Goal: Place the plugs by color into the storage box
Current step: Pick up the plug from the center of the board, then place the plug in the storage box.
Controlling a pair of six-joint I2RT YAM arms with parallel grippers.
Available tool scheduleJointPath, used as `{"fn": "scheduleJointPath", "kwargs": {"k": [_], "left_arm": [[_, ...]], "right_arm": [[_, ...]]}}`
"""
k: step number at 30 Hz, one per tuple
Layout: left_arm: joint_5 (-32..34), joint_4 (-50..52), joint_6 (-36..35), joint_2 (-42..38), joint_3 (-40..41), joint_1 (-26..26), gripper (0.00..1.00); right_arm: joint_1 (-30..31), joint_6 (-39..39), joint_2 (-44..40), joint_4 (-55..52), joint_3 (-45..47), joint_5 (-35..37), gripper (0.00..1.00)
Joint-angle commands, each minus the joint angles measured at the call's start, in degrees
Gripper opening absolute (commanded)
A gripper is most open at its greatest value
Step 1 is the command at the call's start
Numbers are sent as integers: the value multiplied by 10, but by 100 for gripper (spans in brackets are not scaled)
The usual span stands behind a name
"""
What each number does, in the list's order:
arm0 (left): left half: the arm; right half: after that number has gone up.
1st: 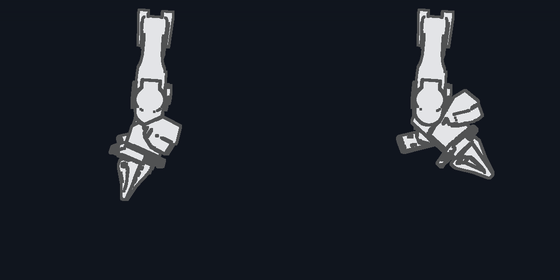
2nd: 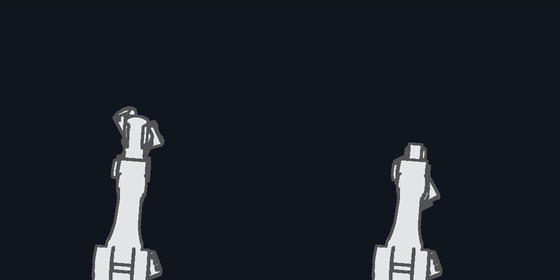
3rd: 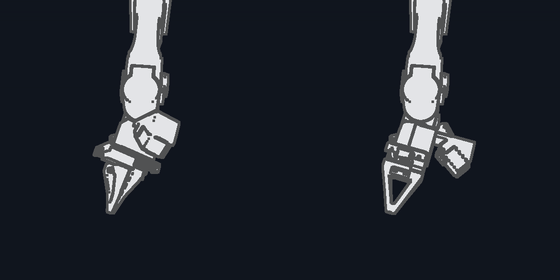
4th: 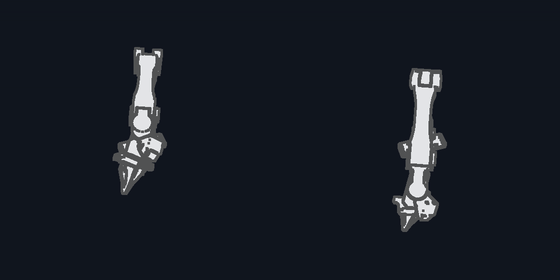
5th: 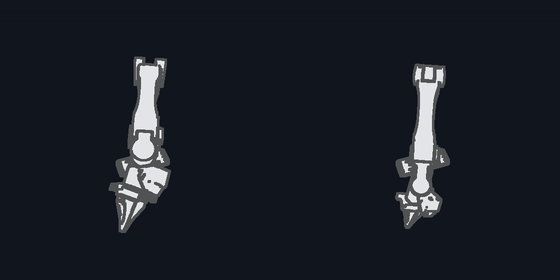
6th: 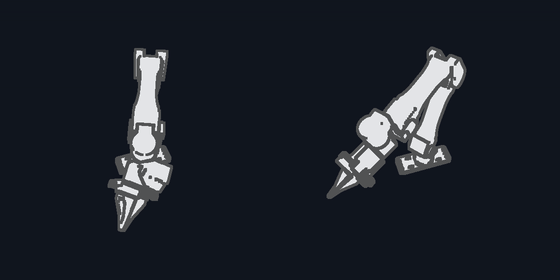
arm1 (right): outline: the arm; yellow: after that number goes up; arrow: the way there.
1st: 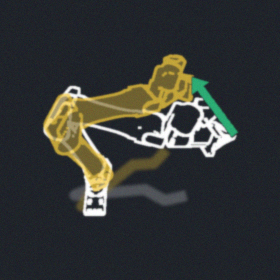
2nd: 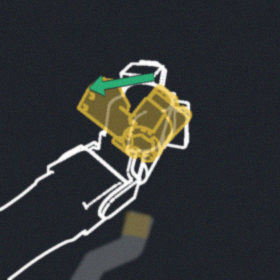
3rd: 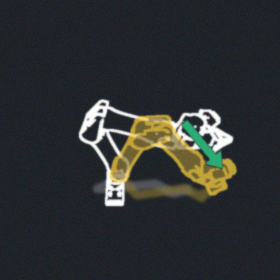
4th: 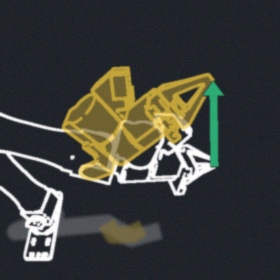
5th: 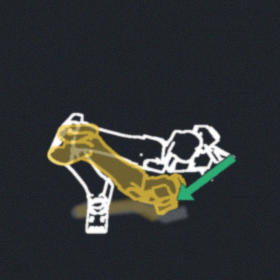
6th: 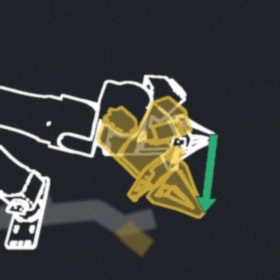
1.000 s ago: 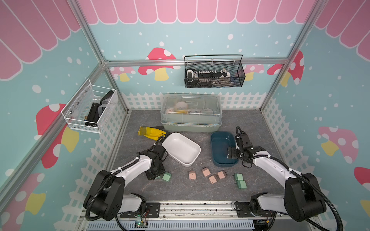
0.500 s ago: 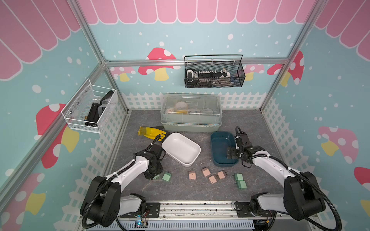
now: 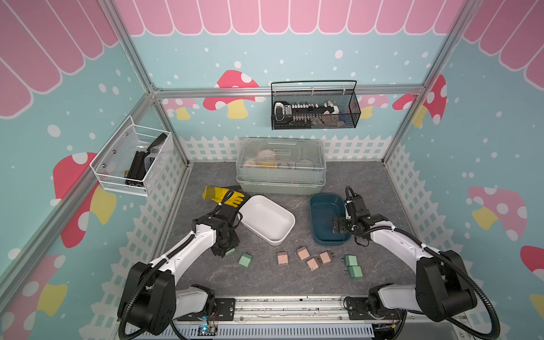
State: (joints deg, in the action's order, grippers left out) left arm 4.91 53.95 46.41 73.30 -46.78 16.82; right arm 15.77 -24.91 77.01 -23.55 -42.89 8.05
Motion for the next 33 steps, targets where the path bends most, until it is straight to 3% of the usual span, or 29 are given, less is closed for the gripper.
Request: {"fn": "scheduleJointPath", "kwargs": {"k": [1,9,22,27,33], "left_arm": [[21,24,-22,11,-59,-7,41],[-11,9,-17,99,-190,6,40],[-31,-23,-45,348,-431,58,38],[-45,-31,-49,400,-458,61,38],[-63,-60,-35,412,-430,60,38]], "right_arm": [[2,8,9,3,-16,0,99],[2,11,14,7,-20,3,99],[2,11,4,-10,-22,17,99],[2,5,-15,-20,-15,23,99],[2,-6,-27,-30,-4,26,99]]}}
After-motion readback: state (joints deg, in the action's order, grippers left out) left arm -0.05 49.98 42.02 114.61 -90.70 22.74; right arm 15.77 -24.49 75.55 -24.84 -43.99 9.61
